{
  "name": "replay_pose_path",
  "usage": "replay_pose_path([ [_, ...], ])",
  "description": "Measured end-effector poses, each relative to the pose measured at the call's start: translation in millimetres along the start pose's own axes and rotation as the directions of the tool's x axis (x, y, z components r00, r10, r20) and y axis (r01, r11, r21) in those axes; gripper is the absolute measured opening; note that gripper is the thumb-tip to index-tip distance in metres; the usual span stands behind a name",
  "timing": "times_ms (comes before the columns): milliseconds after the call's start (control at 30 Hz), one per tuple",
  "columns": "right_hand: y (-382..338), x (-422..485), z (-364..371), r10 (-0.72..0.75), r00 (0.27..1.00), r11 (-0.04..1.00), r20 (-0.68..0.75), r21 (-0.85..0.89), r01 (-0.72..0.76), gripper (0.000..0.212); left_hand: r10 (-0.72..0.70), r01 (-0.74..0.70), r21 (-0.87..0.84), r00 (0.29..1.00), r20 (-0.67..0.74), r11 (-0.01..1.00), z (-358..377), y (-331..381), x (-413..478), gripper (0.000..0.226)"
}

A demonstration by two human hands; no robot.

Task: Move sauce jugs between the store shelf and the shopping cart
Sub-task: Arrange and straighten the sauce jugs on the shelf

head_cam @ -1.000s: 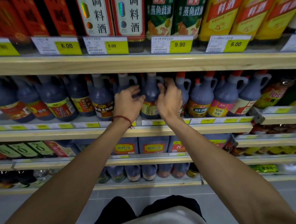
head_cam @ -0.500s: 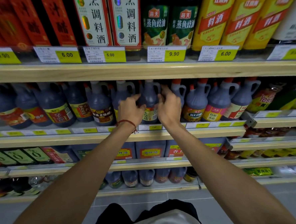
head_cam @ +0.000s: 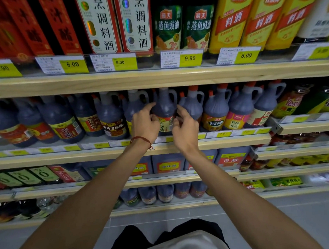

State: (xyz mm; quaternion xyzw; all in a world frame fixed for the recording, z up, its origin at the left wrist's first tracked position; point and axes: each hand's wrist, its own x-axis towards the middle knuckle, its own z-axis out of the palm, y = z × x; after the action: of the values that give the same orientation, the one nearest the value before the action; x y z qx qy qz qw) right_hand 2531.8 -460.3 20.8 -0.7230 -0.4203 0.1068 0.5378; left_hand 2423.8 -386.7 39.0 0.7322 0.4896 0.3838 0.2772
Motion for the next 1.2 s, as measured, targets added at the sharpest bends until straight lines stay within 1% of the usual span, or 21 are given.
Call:
replay_pose_path([
  [67,-4,7,-2,-0.019,0.999,1.000,-0.027,-0.010,0.019,0.044,0.023,-0.025,-0.040,0.999,-0.044,0.999,-5,4,3,0.046],
  [133,-9,15,-2,-0.064,0.996,0.997,-0.054,-0.040,0.062,0.040,0.064,-0.065,-0.024,0.997,-0.040,0.998,-9,9,11,0.049],
  [233,-15,28,0,-0.136,0.987,0.988,-0.090,-0.086,0.128,0.036,0.149,-0.150,0.134,0.989,0.016,0.980,-13,15,23,0.054],
  [300,-18,35,2,-0.179,0.977,0.979,-0.120,-0.119,0.165,0.032,0.185,-0.195,0.262,0.981,0.062,0.945,-15,17,28,0.049],
  [367,-19,42,3,-0.230,0.964,0.965,-0.134,-0.163,0.208,0.026,0.208,-0.225,0.335,0.974,0.087,0.915,-15,18,30,0.046],
  [467,-17,49,2,-0.287,0.948,0.942,-0.140,-0.219,0.253,0.021,0.251,-0.261,0.343,0.965,0.075,0.902,-12,15,33,0.042],
  [567,-16,54,2,-0.315,0.940,0.919,-0.133,-0.292,0.267,0.021,0.302,-0.305,0.306,0.952,0.057,0.902,-12,9,36,0.038],
  [733,-22,49,8,-0.307,0.943,0.908,-0.131,-0.337,0.249,0.021,0.334,-0.332,0.260,0.942,0.040,0.907,-12,4,38,0.036],
  [800,-22,49,8,-0.254,0.961,0.916,-0.113,-0.347,0.201,0.020,0.341,-0.335,0.250,0.940,0.022,0.908,-12,3,39,0.036],
  [900,-23,50,8,-0.179,0.977,0.949,-0.117,-0.282,0.140,0.016,0.354,-0.338,0.244,0.935,-0.022,0.909,-13,4,39,0.034],
  [967,-23,50,8,-0.164,0.979,0.963,-0.123,-0.234,0.132,0.017,0.366,-0.345,0.261,0.930,-0.035,0.902,-14,4,38,0.031],
  [1033,-21,50,7,-0.165,0.979,0.965,-0.120,-0.223,0.135,0.014,0.364,-0.340,0.283,0.930,-0.038,0.897,-15,2,38,0.029],
  [1067,-19,51,7,-0.159,0.981,0.969,-0.114,-0.209,0.133,0.016,0.354,-0.329,0.280,0.934,-0.043,0.902,-15,1,38,0.028],
  [1167,-16,53,8,-0.138,0.986,0.983,-0.091,-0.130,0.125,0.030,0.294,-0.275,0.242,0.955,-0.044,0.930,-16,4,42,0.028],
  [1200,-15,52,6,-0.143,0.985,0.984,-0.094,-0.121,0.131,0.031,0.285,-0.267,0.253,0.958,-0.037,0.930,-17,6,45,0.027],
])
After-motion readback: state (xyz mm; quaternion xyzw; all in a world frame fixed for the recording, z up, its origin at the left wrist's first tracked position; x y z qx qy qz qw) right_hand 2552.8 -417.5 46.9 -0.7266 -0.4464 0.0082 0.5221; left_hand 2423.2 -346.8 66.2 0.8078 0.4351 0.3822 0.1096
